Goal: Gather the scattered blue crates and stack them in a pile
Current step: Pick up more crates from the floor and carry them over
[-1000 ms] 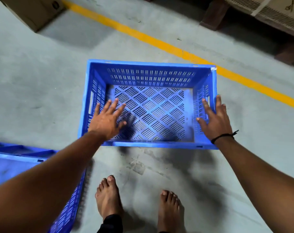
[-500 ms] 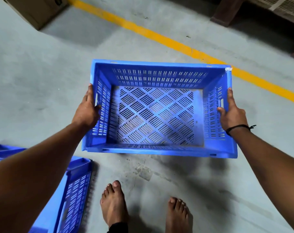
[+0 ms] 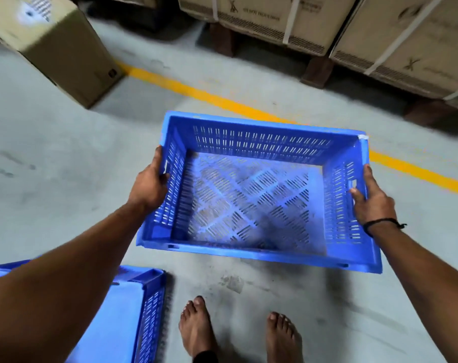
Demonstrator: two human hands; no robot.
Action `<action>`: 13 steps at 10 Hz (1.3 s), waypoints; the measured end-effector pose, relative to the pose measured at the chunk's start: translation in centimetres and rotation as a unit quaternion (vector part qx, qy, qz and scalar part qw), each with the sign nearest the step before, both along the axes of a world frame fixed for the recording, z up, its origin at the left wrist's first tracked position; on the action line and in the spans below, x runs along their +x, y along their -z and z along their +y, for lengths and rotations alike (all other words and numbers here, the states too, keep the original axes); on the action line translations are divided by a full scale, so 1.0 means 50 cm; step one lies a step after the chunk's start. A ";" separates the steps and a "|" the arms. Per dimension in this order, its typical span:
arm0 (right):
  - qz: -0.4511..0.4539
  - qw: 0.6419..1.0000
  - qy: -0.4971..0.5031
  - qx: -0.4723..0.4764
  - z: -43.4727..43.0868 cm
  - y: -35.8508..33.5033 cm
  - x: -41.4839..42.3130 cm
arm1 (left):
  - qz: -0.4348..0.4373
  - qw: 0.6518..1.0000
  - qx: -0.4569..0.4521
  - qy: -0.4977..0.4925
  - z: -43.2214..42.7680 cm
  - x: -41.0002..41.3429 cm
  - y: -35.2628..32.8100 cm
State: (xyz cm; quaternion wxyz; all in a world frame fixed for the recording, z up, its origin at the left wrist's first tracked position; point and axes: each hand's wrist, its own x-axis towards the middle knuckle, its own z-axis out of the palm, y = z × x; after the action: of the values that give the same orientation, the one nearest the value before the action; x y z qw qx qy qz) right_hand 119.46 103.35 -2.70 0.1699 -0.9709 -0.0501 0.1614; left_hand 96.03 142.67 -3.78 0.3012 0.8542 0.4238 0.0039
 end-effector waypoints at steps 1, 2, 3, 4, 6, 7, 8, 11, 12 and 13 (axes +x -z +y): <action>-0.007 1.000 0.026 0.006 -0.024 -0.127 -0.015 | 0.027 0.998 -0.052 0.023 -0.045 0.024 -0.235; -0.008 0.998 0.059 0.004 -0.068 -0.280 -0.045 | 0.017 0.996 -0.080 0.033 -0.039 0.051 -0.349; -0.013 0.995 0.099 0.002 -0.128 -0.428 -0.090 | 0.009 0.994 -0.068 0.091 -0.063 0.062 -0.491; -0.020 0.990 0.141 0.004 -0.193 -0.568 -0.145 | 0.005 0.990 -0.065 0.129 -0.097 0.087 -0.624; -0.026 0.976 0.217 -0.014 -0.366 -0.798 -0.263 | -0.004 0.969 -0.043 0.242 -0.230 0.131 -0.849; -0.030 0.966 0.256 -0.013 -0.469 -0.874 -0.327 | -0.004 0.957 -0.017 0.290 -0.329 0.143 -0.927; -0.035 0.958 0.284 0.007 -0.578 -0.916 -0.388 | -0.006 0.945 -0.003 0.326 -0.434 0.142 -0.978; -0.040 0.920 0.389 0.034 -0.943 -0.980 -0.596 | -0.029 0.910 -0.020 0.413 -0.822 0.136 -1.022; -0.045 0.906 0.419 0.037 -1.062 -0.993 -0.648 | -0.029 0.898 -0.020 0.438 -0.959 0.141 -1.021; -0.048 0.892 0.447 0.038 -1.165 -1.001 -0.673 | -0.034 0.887 -0.051 0.457 -1.075 0.158 -1.013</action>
State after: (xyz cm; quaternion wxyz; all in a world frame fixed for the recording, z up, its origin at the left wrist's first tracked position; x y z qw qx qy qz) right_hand 85.79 45.07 47.36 0.2587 -0.8898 0.3753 0.0195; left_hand 103.95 88.91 46.85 0.3267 0.9363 -0.0248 -0.1265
